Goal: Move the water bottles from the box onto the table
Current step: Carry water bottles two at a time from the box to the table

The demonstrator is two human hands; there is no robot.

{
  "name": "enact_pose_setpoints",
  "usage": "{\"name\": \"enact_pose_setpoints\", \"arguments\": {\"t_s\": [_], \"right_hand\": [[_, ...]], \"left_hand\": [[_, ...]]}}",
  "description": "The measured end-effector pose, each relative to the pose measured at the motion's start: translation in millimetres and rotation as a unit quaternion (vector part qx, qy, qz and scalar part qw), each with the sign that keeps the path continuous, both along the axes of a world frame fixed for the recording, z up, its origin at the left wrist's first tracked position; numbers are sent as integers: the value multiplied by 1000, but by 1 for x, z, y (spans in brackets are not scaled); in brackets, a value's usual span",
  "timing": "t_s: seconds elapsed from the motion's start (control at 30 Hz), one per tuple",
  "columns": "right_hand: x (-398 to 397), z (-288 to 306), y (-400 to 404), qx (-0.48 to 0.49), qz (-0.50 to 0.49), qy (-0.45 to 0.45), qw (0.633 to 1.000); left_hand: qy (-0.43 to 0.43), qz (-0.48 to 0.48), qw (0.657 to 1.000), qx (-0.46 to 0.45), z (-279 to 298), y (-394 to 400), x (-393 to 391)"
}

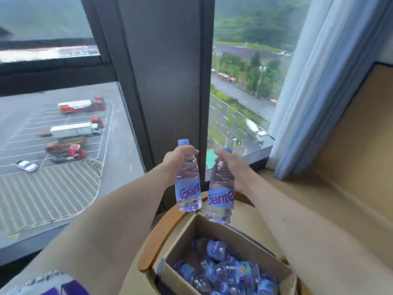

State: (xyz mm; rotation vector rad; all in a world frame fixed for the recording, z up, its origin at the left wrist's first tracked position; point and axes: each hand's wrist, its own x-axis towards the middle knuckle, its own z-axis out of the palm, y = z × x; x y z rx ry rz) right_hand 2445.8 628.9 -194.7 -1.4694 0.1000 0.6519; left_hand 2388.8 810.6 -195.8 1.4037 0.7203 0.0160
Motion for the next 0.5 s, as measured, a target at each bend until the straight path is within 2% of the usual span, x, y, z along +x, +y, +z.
{"name": "enact_pose_setpoints", "arguments": {"t_s": [0.27,0.5], "right_hand": [[-61,2,83,-30,203,-96,974],[-153,15,148,12,341,-126,932]], "left_hand": [[11,167,985,32,17,33,-116],[4,317,946,65,35,59,-248]]}}
